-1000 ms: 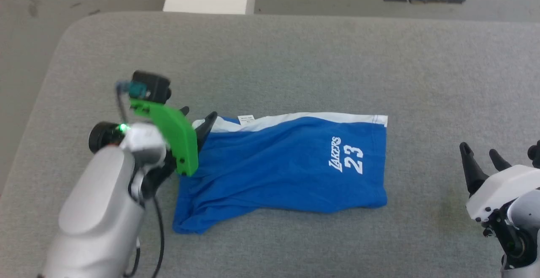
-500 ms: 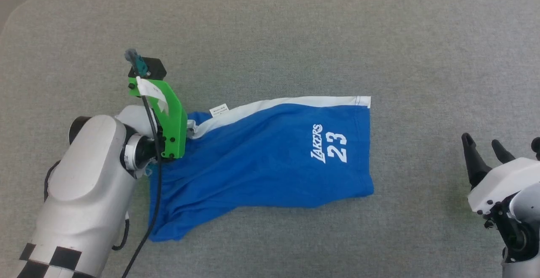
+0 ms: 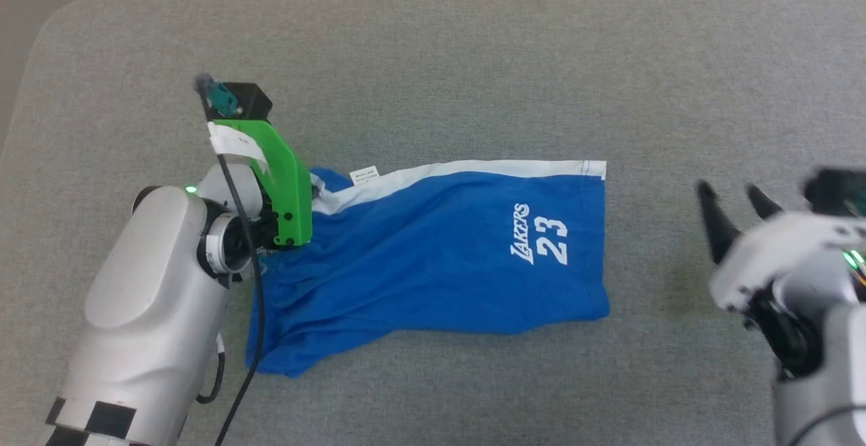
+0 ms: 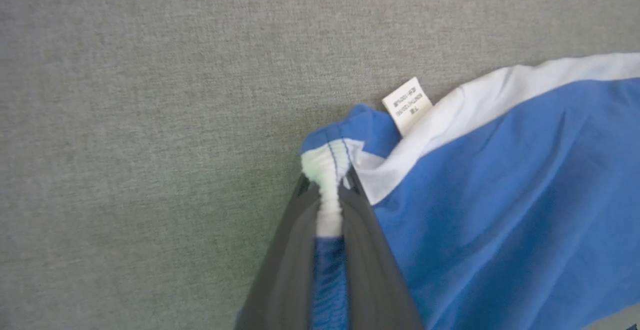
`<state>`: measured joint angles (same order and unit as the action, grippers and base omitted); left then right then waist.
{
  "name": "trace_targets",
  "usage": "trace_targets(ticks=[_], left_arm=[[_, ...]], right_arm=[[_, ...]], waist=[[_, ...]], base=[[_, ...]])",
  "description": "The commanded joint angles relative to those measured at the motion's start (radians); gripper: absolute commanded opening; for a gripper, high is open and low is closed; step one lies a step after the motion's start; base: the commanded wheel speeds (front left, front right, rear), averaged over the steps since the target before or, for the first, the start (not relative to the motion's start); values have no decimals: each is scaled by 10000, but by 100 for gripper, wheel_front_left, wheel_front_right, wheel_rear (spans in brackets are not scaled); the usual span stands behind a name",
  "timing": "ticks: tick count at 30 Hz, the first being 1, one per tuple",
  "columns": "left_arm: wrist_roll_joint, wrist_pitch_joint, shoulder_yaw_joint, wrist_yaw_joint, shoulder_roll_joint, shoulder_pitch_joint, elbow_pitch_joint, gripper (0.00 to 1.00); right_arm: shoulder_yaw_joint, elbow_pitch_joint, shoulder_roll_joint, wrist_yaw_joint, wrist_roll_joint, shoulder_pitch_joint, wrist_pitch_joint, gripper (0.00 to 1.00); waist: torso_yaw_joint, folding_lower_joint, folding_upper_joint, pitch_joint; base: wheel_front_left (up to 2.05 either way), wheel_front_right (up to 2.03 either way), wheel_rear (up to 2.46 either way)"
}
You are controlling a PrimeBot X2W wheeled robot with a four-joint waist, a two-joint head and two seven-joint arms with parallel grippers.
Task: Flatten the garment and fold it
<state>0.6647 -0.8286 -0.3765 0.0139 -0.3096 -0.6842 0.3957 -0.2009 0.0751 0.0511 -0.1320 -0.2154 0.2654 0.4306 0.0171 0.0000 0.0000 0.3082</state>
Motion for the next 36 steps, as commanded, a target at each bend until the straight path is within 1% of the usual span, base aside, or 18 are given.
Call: trace_targets(ticks=[1,8,12,17,25,26,27,28,36], left_arm=[[92,71,91,44,13,100,-104,0],[369,178,432,216,-59,141,-534,0],[438,183,496,256,-103,169,-733,0],[466,180,513,295,-179,252,-876,0],[576,222,543,329,-203,416,-1074,0],[625,260,551,312,-196,452,-1124,0],[634,268,550,309,-196,464,-1129,0],[652,278,552,304,-193,475,-1136,0],[810,477,646,265,-167,592,-1103,0]], right_arm=[[368,-61,-9,13,204,467,325,100],[2089,400,-9,13,1279,2106,2805,100],[2829,840,-9,13,1653,2769,3715,100],[3512,1579,-9,13,2039,3182,4424,100],[4268,2614,15,13,2116,3465,4653,100],[4388,2852,79,13,2001,3536,4608,37],[4412,2892,98,13,1961,3556,4557,6],[4436,2946,129,13,1920,3576,4504,0],[4149,2952,192,13,1608,3676,3898,0]], waist=[[11,0,0,41],[28,0,0,329],[65,0,0,486],[100,0,0,581],[119,0,0,658],[136,0,0,680],[136,0,0,679],[136,0,0,680],[29,0,0,449]], base=[[0,0,0],[0,0,0],[0,0,0],[0,0,0],[0,0,0],[0,0,0],[0,0,0],[0,0,0],[0,0,0]])
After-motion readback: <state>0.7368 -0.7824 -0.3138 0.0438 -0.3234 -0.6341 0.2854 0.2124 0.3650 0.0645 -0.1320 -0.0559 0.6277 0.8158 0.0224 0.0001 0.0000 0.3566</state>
